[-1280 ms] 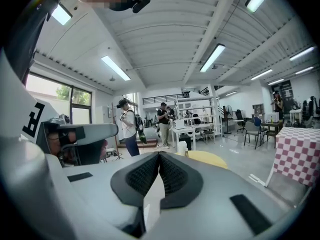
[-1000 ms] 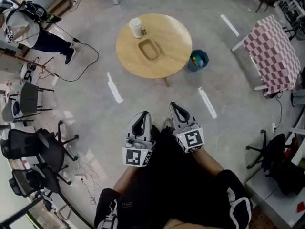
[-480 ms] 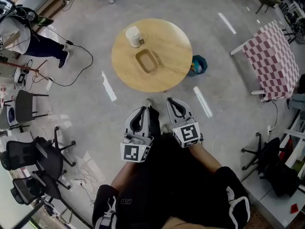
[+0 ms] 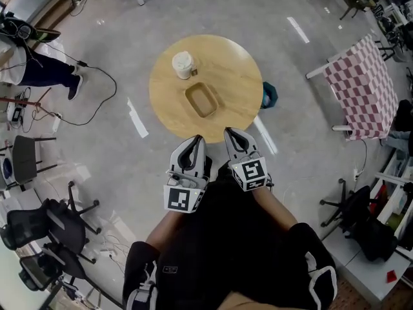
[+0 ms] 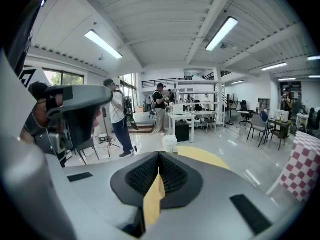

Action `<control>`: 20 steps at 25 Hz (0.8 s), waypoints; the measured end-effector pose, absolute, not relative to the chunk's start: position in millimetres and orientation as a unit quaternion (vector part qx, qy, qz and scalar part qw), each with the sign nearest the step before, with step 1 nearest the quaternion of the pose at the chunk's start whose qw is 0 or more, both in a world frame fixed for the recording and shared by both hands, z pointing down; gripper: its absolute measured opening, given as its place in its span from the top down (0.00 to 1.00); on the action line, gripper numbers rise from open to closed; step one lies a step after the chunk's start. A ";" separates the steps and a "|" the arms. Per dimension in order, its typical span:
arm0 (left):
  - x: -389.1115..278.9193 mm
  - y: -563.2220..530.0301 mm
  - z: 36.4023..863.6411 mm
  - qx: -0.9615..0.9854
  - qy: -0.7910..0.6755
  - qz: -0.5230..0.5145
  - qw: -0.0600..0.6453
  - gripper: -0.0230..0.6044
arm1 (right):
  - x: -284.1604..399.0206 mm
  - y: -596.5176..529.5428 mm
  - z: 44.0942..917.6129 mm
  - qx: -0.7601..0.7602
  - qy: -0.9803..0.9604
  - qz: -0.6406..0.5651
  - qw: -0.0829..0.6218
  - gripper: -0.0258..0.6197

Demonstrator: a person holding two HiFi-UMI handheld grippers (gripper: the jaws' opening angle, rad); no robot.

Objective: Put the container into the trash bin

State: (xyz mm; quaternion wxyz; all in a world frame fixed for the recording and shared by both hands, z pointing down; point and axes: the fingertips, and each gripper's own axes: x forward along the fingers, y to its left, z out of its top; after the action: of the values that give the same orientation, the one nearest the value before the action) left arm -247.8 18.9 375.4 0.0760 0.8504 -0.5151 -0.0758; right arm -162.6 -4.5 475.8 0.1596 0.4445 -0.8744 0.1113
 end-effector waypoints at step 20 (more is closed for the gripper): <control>-250.9 -26.9 412.0 0.842 -0.524 -0.054 0.114 0.94 | -158.7 -110.2 689.6 0.446 -0.798 0.277 0.295 0.85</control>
State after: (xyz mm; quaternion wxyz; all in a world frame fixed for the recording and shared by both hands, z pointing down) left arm -250.9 -26.9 412.0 0.1139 0.8424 -0.5238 -0.0540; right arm -158.7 -110.2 689.6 0.2947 0.4460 -0.7984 0.2770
